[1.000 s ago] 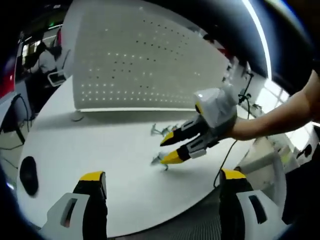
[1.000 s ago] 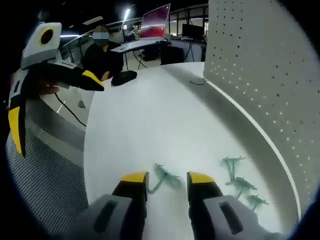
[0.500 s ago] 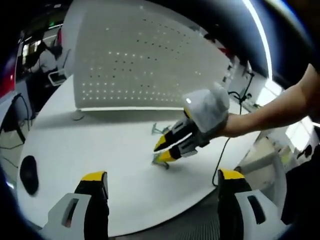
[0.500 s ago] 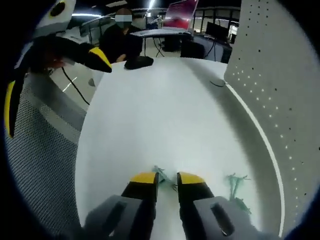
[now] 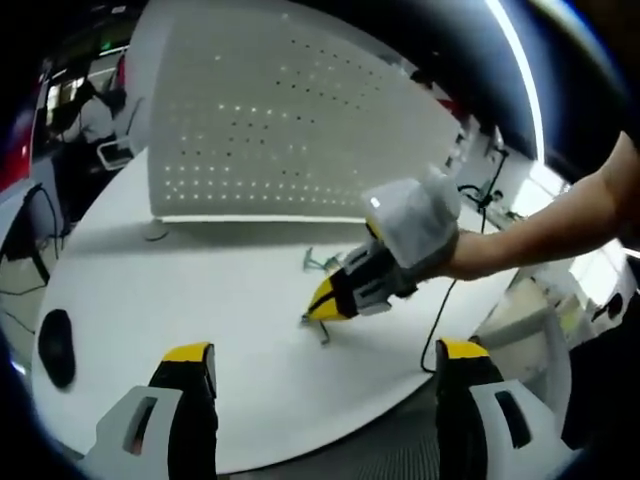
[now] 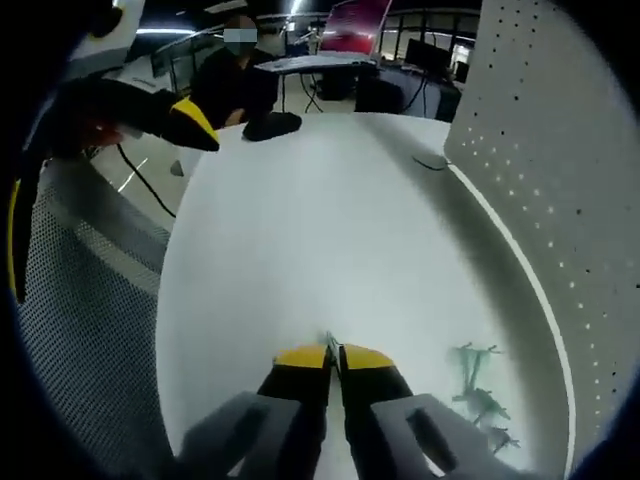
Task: Insert the hook assembly into the mounting plate slot until the hook locks in place.
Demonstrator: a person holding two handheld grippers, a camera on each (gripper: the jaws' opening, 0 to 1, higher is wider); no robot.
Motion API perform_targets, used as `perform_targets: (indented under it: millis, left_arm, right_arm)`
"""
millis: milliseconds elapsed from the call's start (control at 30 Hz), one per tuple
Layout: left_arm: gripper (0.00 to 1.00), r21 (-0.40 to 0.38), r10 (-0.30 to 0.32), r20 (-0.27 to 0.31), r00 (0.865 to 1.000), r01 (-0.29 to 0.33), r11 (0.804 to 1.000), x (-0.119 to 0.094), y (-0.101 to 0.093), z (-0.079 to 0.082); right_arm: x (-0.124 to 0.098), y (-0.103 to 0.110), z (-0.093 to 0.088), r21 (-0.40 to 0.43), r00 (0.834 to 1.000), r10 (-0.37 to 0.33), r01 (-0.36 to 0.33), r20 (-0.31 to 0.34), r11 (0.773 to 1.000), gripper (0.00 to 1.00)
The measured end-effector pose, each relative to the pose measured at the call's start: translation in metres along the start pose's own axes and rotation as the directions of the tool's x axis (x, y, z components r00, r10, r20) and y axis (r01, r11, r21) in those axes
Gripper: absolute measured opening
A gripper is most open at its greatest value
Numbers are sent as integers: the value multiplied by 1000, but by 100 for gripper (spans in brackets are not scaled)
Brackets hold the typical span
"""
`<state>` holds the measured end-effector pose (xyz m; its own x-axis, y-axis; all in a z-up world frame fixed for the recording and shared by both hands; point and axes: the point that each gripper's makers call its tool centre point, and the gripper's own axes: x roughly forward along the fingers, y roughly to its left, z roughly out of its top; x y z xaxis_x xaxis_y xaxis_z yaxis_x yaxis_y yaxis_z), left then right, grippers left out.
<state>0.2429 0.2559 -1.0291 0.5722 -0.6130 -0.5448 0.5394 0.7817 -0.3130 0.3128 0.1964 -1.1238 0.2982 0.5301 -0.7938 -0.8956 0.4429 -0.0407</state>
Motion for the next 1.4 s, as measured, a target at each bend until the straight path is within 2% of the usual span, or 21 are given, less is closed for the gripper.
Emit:
perform_targets:
  millis: [167, 400, 433, 467, 500, 633, 800, 967, 1033, 1133, 1167, 1200, 1267, 1333, 1400]
  left_arm:
    - [92, -10, -5, -5, 1000, 5, 1000, 1, 0, -1]
    - [92, -19, 3, -13, 1000, -4, 1000, 1, 2, -2]
    - [92, -13, 20, -14, 1000, -20, 1000, 2, 4, -1]
    - [93, -15, 20, -23, 1000, -21, 1000, 4, 5, 0]
    - [93, -18, 19, -24, 1000, -19, 1000, 5, 5, 0]
    - [92, -46, 15, -57, 998, -18, 999, 12, 8, -2]
    - [92, -103, 51, -65, 997, -57, 993, 15, 18, 3]
    - [87, -112, 49, -46, 998, -54, 992, 20, 18, 21]
    - [87, -121, 41, 7, 999, -39, 992, 23, 15, 38]
    - [87, -147, 18, 16, 1000, -15, 989, 26, 9, 49]
    - [85, -152, 8, 19, 1000, -5, 988, 27, 7, 51]
    - [82, -154, 2, 30, 1000, 3, 988, 29, 4, 56]
    - [78, -154, -4, 38, 999, 10, 988, 30, 1, 61]
    - [74, -159, -9, 42, 999, 16, 987, 32, -2, 65]
    - [75, -168, -9, 32, 999, 15, 986, 33, -4, 65]
  right_arm:
    - [-6, -7, 3, 85, 998, -44, 41, 33, 995, 0]
    - [-19, -13, 7, 202, 990, -105, 85, 90, 976, 0]
    - [-20, -14, 8, 234, 989, -109, 83, 102, 969, 0]
    - [-23, -17, 9, 323, 985, -120, 75, 124, 944, 0]
    - [-25, -19, 9, 369, 983, -129, 72, 132, 926, 0]
    - [-44, -34, 15, 457, 961, -204, 99, 188, 884, 0]
    - [-65, -40, 22, 509, 941, -251, 106, 226, 854, 0]
    - [-84, -42, 33, 597, 909, -307, 85, 281, 798, 0]
    - [-92, -41, 38, 605, 898, -322, 83, 299, 792, 0]
    - [-108, -38, 50, 618, 869, -360, 82, 340, 782, 0]
    - [-111, -37, 52, 620, 865, -362, 78, 347, 781, 0]
    - [-114, -35, 54, 630, 857, -367, 66, 361, 773, 0]
    - [-120, -34, 57, 668, 839, -392, 46, 378, 743, 0]
    - [-123, -31, 58, 673, 830, -406, 53, 381, 738, 0]
    - [-126, -29, 59, 686, 819, -427, 56, 385, 725, 0]
